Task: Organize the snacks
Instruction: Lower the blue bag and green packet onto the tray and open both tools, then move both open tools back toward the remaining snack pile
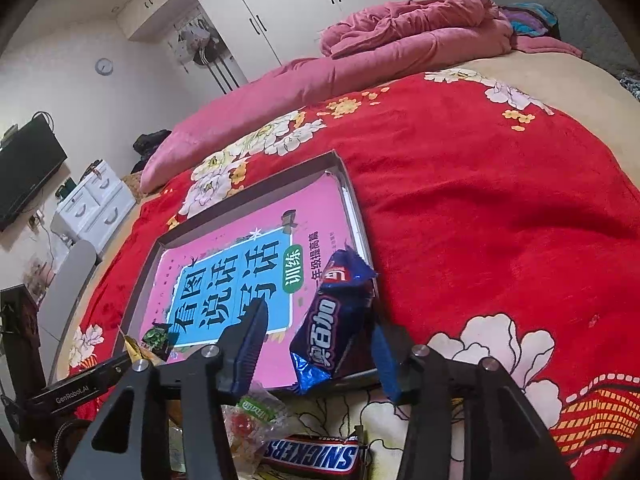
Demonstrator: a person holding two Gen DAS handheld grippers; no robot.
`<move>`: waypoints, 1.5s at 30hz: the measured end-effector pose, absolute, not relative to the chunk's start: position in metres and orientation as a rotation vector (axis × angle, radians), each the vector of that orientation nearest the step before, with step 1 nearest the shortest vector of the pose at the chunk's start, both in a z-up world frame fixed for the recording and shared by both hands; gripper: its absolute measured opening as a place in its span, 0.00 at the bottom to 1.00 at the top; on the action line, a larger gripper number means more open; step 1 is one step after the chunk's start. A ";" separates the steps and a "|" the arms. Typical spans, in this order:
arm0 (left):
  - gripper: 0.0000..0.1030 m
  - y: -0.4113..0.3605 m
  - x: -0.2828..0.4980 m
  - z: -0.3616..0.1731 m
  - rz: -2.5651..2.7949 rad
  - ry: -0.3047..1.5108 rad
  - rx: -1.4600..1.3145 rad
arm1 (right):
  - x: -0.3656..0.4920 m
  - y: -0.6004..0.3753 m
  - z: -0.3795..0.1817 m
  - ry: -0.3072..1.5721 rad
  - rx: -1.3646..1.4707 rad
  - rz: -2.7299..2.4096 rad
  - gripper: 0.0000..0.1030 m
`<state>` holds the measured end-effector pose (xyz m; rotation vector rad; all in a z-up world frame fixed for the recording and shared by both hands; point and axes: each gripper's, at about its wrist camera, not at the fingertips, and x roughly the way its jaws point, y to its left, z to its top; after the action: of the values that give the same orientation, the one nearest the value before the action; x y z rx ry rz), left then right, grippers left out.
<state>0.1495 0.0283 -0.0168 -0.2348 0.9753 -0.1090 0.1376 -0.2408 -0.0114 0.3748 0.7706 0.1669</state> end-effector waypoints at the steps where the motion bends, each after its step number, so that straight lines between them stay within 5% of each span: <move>1: 0.58 0.029 0.150 -0.017 -0.109 0.975 -0.236 | 0.138 -0.240 -0.011 0.770 0.368 0.166 0.48; 13: 0.68 0.035 0.146 -0.012 -0.114 0.959 -0.254 | 0.132 -0.224 0.002 0.729 0.247 0.173 0.62; 45: 0.69 0.040 0.134 0.007 -0.132 0.896 -0.246 | 0.112 -0.225 0.020 0.650 0.204 0.164 0.67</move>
<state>0.1340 0.0401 0.0069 -0.2456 0.8957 -0.1316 0.1117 -0.2250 0.0197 0.2044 0.6503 0.1639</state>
